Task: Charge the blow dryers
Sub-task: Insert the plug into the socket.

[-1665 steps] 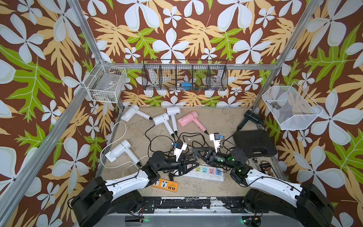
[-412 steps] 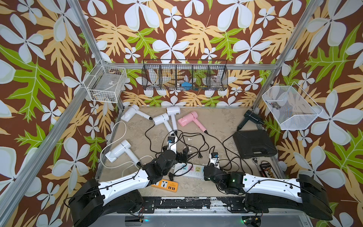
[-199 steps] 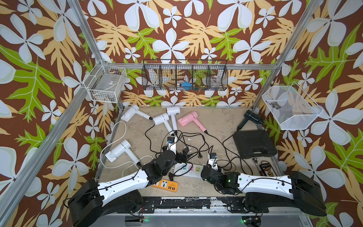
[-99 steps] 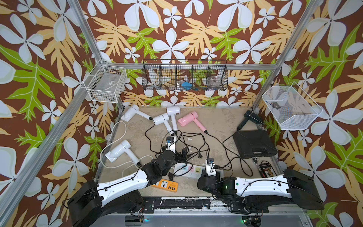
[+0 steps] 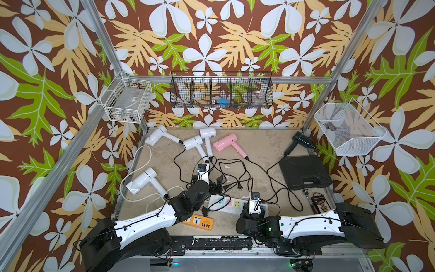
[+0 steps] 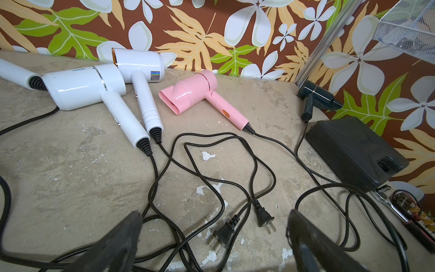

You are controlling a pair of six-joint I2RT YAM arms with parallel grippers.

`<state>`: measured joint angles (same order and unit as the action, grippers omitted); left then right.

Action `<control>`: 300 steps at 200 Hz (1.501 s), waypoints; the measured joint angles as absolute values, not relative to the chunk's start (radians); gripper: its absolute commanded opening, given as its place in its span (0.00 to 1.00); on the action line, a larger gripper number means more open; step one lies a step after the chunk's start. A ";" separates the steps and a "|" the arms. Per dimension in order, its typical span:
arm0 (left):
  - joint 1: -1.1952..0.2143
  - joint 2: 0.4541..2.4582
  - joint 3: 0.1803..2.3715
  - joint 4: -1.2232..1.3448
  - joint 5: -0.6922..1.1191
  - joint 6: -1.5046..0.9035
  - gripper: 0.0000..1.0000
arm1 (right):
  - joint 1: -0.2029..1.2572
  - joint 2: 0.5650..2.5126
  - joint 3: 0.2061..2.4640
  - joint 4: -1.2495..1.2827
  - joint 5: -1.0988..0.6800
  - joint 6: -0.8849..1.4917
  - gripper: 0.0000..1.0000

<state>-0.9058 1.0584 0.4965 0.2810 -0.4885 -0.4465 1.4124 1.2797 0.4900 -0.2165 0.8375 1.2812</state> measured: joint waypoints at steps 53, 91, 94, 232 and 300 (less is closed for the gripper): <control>-0.906 1.055 0.496 0.279 -0.488 -0.447 0.97 | 1.405 1.296 0.514 -0.225 0.844 1.252 0.00; -0.906 1.052 0.495 0.276 -0.488 -0.447 0.97 | 1.396 1.343 0.547 -0.224 0.845 1.228 0.00; -0.906 1.051 0.495 0.275 -0.488 -0.447 0.97 | 1.394 1.345 0.549 -0.223 0.845 1.227 0.00; -0.906 1.043 0.495 0.274 -0.488 -0.447 0.97 | 1.378 1.393 0.572 -0.243 0.882 1.261 0.00; -0.906 1.043 0.495 0.274 -0.488 -0.447 0.97 | 1.397 1.396 0.580 -0.281 0.872 1.299 0.00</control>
